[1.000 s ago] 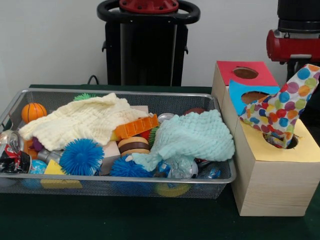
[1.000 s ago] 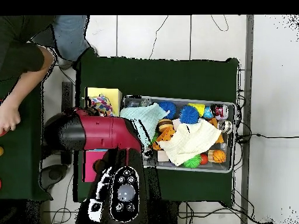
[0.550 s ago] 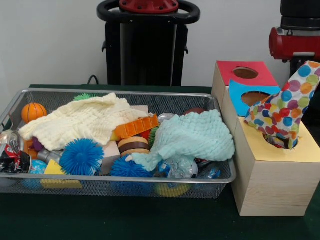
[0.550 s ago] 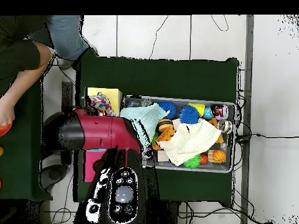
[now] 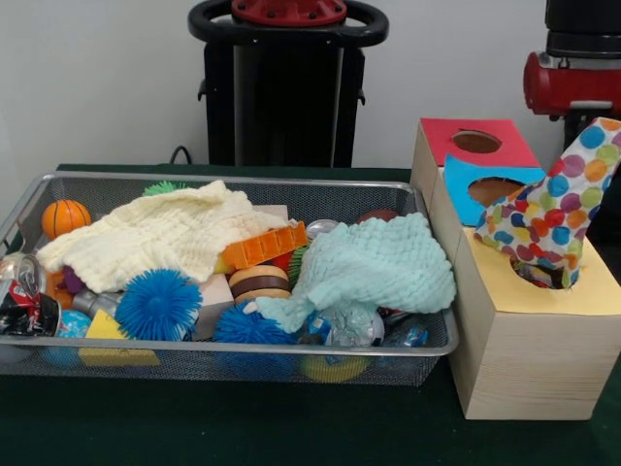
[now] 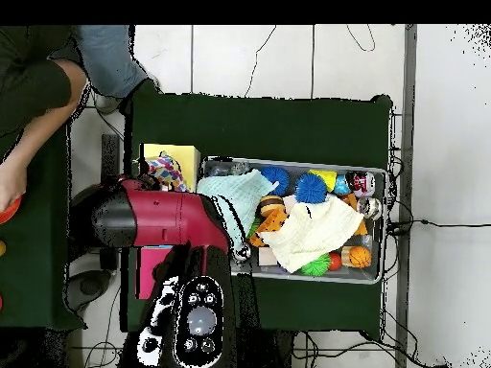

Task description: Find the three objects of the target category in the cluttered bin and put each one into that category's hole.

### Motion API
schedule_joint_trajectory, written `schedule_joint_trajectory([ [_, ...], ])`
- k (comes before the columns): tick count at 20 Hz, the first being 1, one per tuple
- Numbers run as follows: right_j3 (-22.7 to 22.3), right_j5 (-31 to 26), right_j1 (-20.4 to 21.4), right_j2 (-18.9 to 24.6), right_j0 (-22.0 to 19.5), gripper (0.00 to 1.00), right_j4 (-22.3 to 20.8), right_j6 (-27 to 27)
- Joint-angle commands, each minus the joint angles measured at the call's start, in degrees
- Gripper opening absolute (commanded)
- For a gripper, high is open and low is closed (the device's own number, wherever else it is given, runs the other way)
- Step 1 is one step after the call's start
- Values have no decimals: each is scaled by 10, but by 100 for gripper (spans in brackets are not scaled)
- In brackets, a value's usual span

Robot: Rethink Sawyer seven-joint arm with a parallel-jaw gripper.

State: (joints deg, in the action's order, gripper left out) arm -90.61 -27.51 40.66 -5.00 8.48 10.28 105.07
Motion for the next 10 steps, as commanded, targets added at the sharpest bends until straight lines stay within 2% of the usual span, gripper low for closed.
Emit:
schedule_joint_trajectory([
  [1,3,-9,-16,3,9,0,29,144],
  [10,7,-22,-13,-2,16,0,40,144],
])
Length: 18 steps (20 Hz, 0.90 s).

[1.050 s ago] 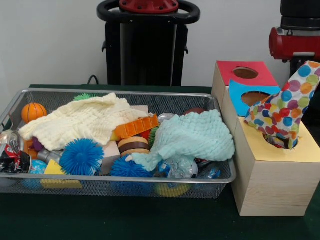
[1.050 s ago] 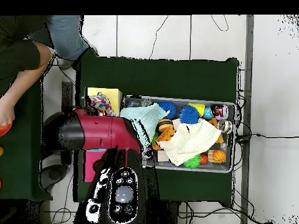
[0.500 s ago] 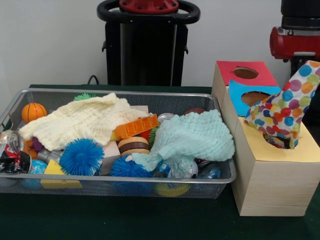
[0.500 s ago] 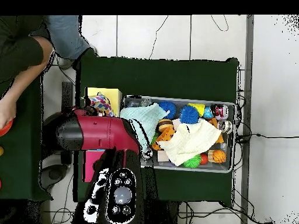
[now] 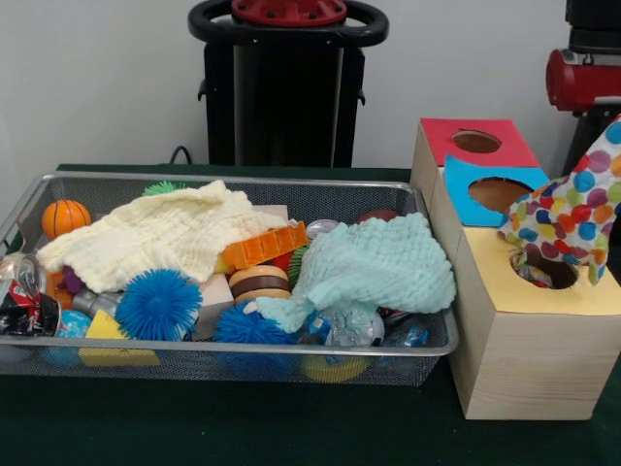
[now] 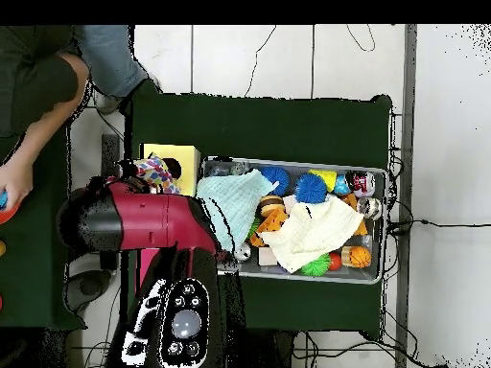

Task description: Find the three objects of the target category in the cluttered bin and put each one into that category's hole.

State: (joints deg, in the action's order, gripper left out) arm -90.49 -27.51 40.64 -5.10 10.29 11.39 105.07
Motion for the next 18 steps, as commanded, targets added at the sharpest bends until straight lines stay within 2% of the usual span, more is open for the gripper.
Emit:
schedule_joint_trajectory([
  [1,7,-23,-13,-2,-2,0,30,144],
  [10,4,-3,-23,5,-16,0,29,120],
  [18,12,30,-42,40,-66,0,8,58],
])
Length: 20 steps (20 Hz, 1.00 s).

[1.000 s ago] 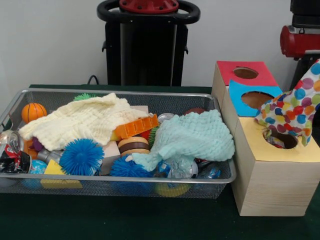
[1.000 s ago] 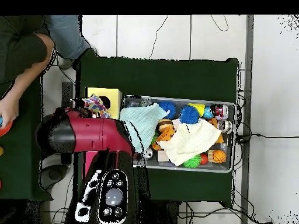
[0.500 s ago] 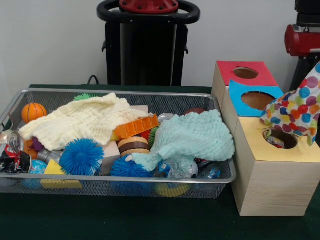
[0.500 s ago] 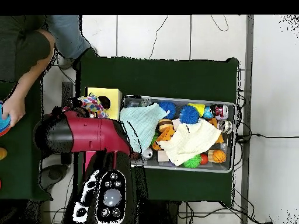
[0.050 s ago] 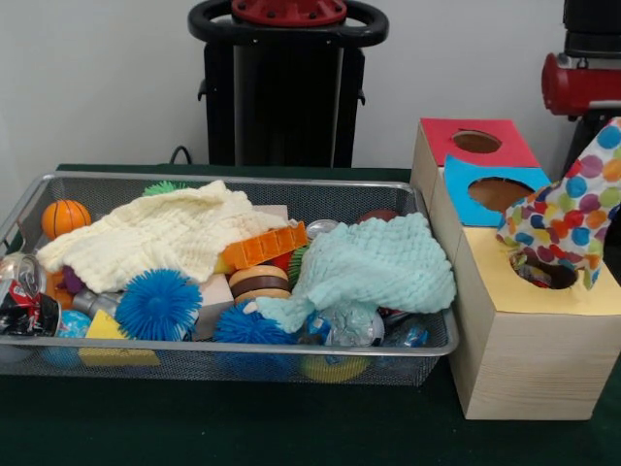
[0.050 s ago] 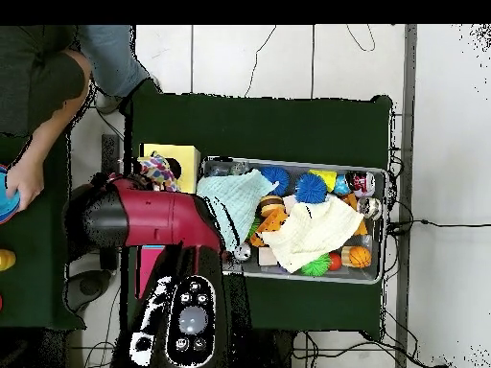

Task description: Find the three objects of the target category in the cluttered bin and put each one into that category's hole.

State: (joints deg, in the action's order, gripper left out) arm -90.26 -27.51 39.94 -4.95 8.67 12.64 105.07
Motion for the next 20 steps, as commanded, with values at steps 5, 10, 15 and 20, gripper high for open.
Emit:
schedule_joint_trajectory([
  [5,11,55,-48,58,-74,0,-20,36],
  [10,10,68,-57,66,-80,0,-25,37],
  [15,3,73,-58,60,-65,0,-17,65],
  [20,-5,70,-51,48,-46,0,-4,91],
])
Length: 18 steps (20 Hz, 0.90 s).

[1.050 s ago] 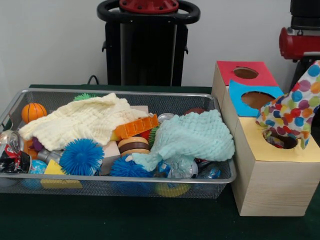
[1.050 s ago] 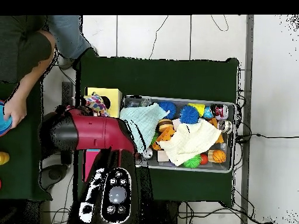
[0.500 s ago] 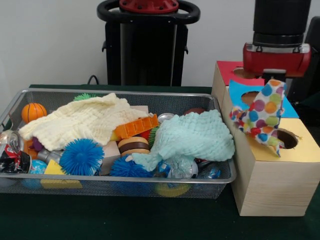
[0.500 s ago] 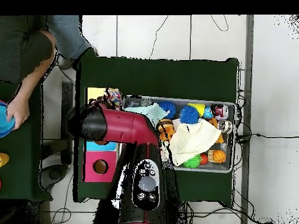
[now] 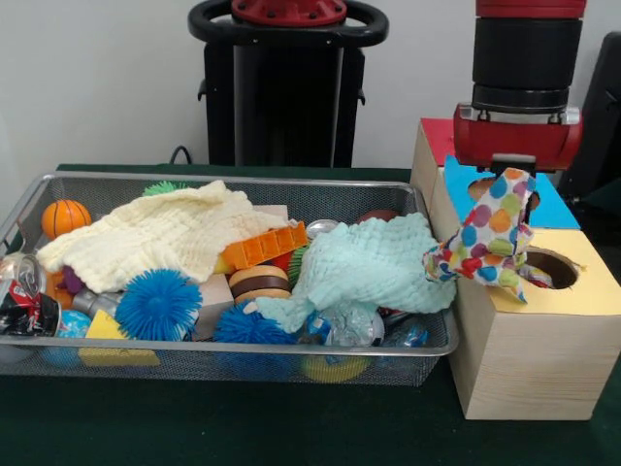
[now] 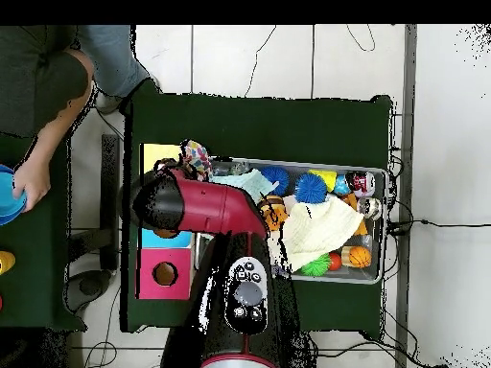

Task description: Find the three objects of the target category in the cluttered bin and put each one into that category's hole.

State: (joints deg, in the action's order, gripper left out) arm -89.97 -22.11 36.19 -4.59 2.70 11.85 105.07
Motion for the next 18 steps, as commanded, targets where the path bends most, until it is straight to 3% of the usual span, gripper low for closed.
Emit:
schedule_joint_trajectory([
  [1,-8,13,-12,42,19,0,6,96],
  [12,-8,-54,24,0,58,0,21,124],
  [18,-19,-32,18,10,48,0,23,113],
])
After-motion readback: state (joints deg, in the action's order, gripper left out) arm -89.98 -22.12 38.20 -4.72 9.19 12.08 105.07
